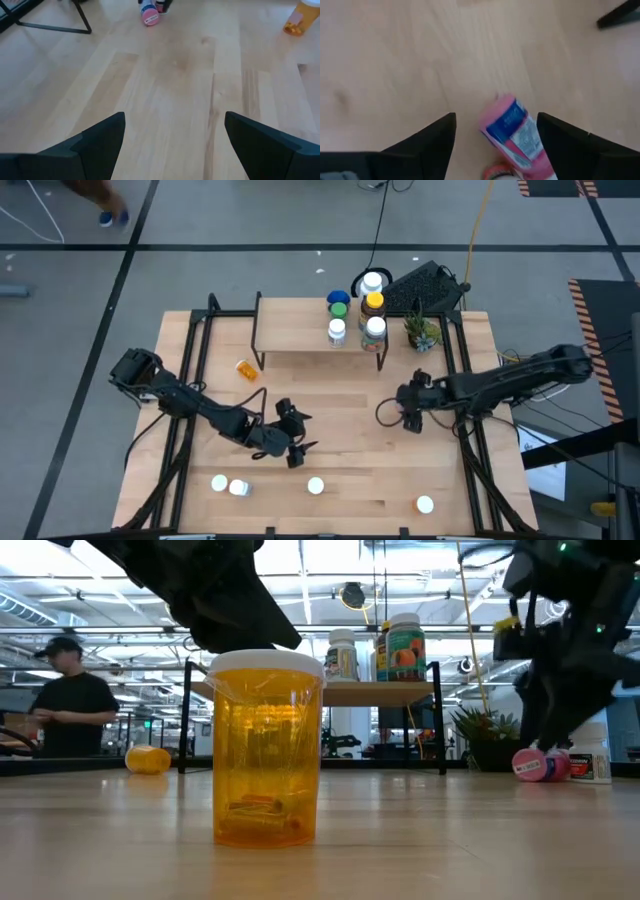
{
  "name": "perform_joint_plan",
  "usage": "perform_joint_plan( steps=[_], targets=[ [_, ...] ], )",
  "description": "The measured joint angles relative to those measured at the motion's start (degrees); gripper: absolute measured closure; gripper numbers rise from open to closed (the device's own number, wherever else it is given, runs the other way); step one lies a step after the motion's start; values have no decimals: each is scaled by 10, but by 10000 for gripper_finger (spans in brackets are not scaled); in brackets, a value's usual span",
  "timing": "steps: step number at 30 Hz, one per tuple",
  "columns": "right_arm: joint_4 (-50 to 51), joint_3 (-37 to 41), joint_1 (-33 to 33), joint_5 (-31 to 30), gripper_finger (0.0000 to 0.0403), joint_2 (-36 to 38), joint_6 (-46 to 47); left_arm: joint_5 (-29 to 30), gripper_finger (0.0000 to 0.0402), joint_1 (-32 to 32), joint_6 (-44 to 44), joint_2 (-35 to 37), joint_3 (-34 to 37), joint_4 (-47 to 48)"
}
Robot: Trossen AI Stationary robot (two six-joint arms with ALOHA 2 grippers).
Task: Pick and place medicine bottles onto shelf by color
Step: Put the pink pill bottle on the shelf
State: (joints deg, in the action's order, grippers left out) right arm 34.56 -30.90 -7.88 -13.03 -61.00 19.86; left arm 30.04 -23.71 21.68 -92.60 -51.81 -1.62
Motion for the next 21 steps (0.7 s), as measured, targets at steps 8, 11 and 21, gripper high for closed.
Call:
perform_joint_plan(
  steps=[8, 11, 21],
  targets=[
    [4, -2, -10, -4, 125, -72, -42, 0, 55, 0, -17, 0, 0, 0],
    [3, -2, -9, -5, 146, -91, -46, 0, 55, 0, -15, 0, 0, 1],
    [22, -32, -9, -44, 193, -50, 43, -1, 55, 2, -18, 0, 0, 1]
  ],
)
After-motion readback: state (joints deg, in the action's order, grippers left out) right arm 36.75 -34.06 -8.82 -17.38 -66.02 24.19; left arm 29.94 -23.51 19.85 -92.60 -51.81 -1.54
